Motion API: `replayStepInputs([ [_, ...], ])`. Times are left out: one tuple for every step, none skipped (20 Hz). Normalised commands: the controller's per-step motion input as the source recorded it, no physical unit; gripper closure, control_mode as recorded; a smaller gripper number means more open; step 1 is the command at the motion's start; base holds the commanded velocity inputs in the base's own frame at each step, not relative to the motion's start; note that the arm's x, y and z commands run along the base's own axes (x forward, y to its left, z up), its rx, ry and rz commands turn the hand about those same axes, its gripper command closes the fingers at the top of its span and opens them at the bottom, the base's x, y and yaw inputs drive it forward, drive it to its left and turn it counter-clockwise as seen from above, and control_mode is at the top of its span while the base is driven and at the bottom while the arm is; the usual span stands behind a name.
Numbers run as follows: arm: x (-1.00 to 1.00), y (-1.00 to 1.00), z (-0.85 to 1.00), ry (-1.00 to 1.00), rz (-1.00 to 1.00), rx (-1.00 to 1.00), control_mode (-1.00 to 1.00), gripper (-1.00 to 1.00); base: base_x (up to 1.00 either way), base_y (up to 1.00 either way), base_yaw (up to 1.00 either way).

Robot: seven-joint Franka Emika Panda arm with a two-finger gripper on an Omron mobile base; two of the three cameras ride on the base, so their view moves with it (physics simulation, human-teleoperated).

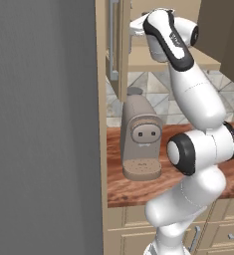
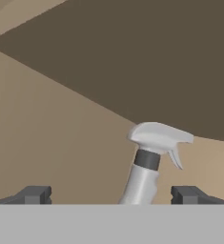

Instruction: Move the cutting board and knife to the sink. Then move spray from the cabinet to the counter.

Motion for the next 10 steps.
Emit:
replayStepInputs([
  [0.18,0.0,0.0,0.0,0.0,0.0,-1.0,-1.0,0.0,0.0,0.0],
  [0.18,0.01,0.0,0.0,0.0,0.0,-1.0,-1.0,0.0,0.0,0.0],
  [0.2,0.01,0.0,0.0,0.0,0.0,-1.0,-1.0,0.0,0.0,0.0],
  [0.21,0.03,0.0,0.0,0.0,0.0,-1.0,-1.0,0.0,0.0,0.0],
  [0.21,0.03,0.0,0.01,0.0,0.0,-1.0,-1.0,0.0,0.0,0.0],
  [0.22,0.0,0.0,0.01,0.0,0.0,-1.0,-1.0,0.0,0.0,0.0],
  [0.22,0.0,0.0,0.0,0.0,0.0,-1.0,-1.0,0.0,0.0,0.0],
  [0.24,0.0,0.0,0.01,0.0,0.0,-1.0,-1.0,0.0,0.0,0.0],
  [0.25,0.0,0.0,0.01,0.0,0.0,-1.0,-1.0,0.0,0.0,0.0],
  [0.26,0.01,0.0,0.01,0.0,0.0,-1.0,-1.0,0.0,0.0,0.0],
])
